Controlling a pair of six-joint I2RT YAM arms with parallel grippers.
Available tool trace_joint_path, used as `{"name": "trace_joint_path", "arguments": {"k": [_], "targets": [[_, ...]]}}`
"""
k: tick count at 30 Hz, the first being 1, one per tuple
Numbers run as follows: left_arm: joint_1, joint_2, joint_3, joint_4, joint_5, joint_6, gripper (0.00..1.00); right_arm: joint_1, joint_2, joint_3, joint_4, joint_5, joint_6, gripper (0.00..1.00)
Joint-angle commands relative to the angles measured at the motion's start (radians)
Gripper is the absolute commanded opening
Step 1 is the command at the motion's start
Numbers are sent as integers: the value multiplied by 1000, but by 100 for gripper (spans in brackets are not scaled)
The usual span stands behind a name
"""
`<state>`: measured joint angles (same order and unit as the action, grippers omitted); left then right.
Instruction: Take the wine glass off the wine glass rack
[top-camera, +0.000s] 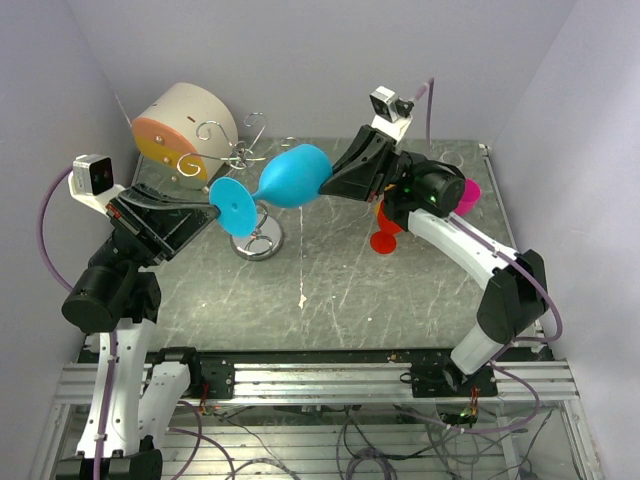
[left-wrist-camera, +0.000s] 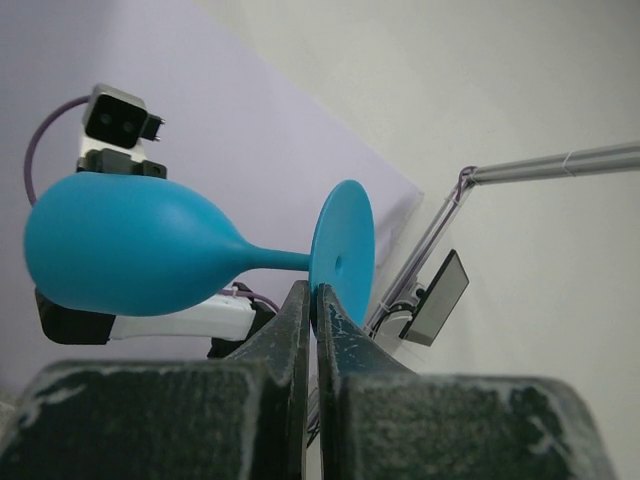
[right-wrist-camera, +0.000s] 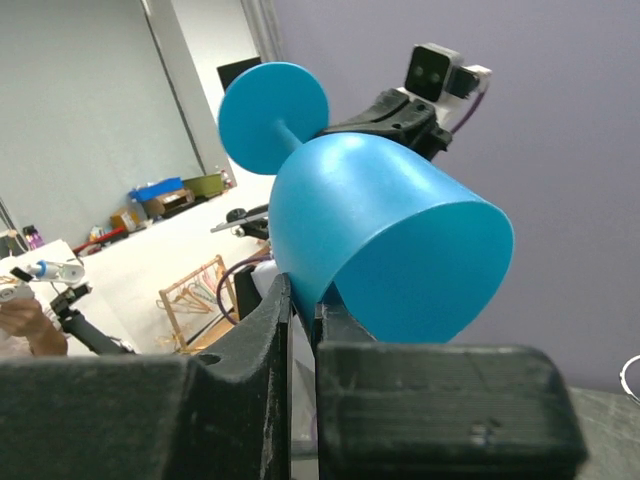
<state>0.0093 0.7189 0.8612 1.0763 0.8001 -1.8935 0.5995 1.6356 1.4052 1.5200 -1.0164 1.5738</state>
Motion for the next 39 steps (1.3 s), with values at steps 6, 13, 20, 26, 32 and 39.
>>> {"name": "trace_joint_path", "arguments": {"k": [6,13,20,26,32,39], "targets": [[-8,-54,-4,-279,22,196,35,3,-322,-171,-264,-15,-414,0],[-8,-68,256,-1099,-57,777,39,9,-712,-71,-1597,542,-1253,0],[-8,-12,514,-1650,-386,1256,39,8,-750,128,-2297,1359,-1297,0],[-8,51,543,-1769,-435,1361,38,9,-672,173,-2624,1661,-1136,0],[-9,37,532,-1829,-510,1424,37,9,-615,159,-2763,1666,-1059,0],[-8,-6,481,-1859,-538,1461,37,6,-557,53,-2748,1621,-1062,0]]}}
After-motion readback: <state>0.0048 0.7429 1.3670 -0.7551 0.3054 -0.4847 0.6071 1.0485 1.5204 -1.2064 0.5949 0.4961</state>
